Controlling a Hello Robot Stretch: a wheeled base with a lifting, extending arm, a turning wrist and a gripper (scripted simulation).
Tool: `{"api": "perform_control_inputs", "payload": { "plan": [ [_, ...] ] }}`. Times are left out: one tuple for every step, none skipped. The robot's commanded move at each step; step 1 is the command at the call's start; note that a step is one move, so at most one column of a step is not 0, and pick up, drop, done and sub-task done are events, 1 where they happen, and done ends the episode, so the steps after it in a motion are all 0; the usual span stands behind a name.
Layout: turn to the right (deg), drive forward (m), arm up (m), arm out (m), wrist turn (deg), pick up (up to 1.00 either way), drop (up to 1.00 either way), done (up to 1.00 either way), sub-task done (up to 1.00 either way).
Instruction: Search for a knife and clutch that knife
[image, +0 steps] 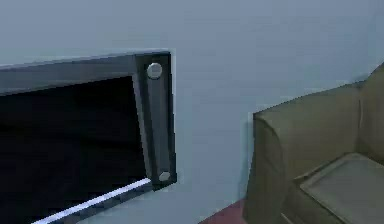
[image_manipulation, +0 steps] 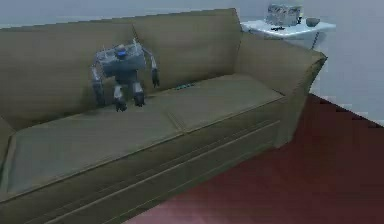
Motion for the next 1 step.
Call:
{"api": "perform_control_inputs", "payload": {
  "plan": [
    [45.0, 0.00, 0.00, 0.00, 0.0, 0.00, 0.00, 0.00, 0.00]
  ]
}}
